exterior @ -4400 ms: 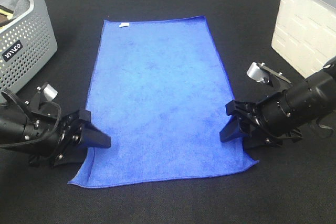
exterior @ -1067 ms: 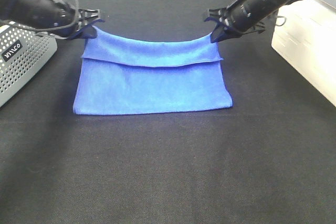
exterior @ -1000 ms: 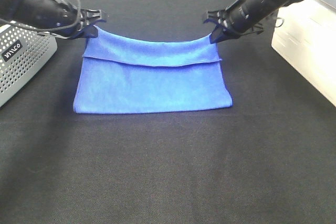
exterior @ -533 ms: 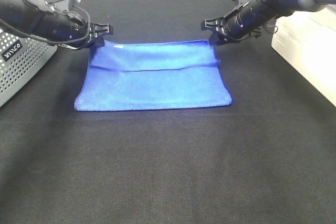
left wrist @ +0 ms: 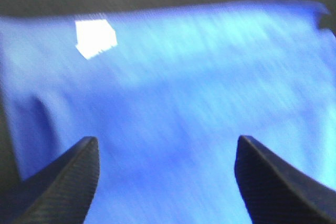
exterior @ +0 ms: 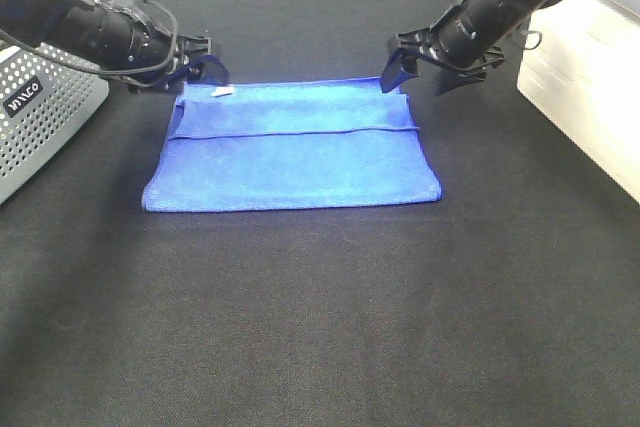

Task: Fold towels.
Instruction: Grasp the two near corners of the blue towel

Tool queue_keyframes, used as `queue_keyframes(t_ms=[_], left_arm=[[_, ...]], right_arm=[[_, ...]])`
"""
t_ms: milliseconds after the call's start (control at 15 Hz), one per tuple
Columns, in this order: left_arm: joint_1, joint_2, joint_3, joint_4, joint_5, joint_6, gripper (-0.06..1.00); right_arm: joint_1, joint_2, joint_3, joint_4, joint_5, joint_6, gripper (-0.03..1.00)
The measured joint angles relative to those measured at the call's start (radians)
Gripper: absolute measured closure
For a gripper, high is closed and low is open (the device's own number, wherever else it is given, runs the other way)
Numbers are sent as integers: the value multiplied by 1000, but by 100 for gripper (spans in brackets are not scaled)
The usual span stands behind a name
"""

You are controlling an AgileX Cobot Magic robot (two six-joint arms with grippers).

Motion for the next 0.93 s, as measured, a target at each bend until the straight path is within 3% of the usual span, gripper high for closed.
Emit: queue_keyframes(t_ms=[267,333,400,600,933], left_arm=[[0,-34,16,298,161,-357,25],[0,-67,68,394,166,-494,25],[0,-84,103,435,166,-551,25],[0,-99,203,473,166,-646,25],[0,-98,233,472,135,-674,25]], right_arm=[[-26,-13,32,-8,225,80,17],[-27,-45,117,-11,221,90,17],[-27,-80,185,-11,196,91,18],[-27,-166,382,-10,105,87,18],[-27,-166,452,33,29,75,19]])
